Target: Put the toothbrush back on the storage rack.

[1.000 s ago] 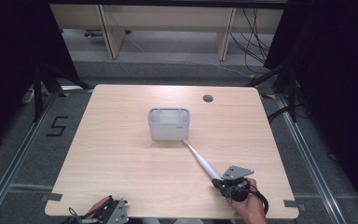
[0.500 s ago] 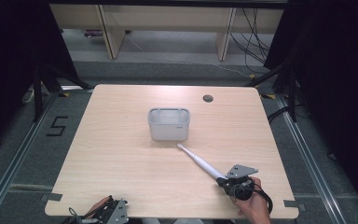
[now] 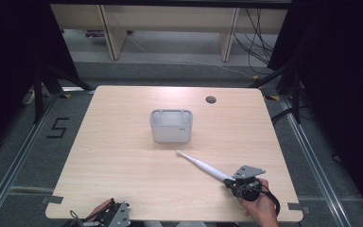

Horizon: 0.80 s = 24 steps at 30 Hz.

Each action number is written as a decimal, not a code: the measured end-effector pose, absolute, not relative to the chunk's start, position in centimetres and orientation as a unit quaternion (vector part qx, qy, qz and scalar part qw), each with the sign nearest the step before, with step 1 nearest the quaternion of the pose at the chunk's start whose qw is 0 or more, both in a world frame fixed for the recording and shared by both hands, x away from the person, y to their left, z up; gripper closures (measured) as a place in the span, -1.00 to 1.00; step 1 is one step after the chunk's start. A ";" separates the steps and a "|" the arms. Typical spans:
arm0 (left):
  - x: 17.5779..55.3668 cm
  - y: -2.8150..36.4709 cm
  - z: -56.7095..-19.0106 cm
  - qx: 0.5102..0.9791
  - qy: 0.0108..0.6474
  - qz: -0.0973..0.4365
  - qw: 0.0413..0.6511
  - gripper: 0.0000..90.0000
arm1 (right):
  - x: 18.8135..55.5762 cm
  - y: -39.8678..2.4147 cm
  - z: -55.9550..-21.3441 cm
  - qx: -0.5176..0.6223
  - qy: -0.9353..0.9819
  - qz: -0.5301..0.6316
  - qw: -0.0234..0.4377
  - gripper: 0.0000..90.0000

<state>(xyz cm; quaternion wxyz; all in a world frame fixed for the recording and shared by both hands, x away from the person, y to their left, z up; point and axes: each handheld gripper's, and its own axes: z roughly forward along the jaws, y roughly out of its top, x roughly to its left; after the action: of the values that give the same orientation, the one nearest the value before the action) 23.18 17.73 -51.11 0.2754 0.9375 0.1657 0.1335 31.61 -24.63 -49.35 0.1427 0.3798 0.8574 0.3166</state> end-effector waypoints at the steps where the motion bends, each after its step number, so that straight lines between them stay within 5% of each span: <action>1: 23.2 17.7 -51.1 0.937 0.166 0.133 0.275 -0.66 | 31.7 -24.7 -49.4 0.380 0.857 0.317 0.145 0.95; 11: 23.3 17.8 -50.9 0.944 0.162 0.118 0.262 -0.66 | 31.9 -25.2 -49.2 0.384 0.855 0.316 0.152 0.89; 24: 23.4 17.8 -51.2 0.937 0.169 0.136 0.272 -0.66 | 32.1 -24.2 -47.2 0.343 0.872 0.288 0.198 0.35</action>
<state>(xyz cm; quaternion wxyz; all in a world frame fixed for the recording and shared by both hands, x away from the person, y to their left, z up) 23.44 17.80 -51.20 0.2720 0.9375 0.1689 0.1363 32.09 -24.24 -47.23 0.1976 0.3430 0.8720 0.2881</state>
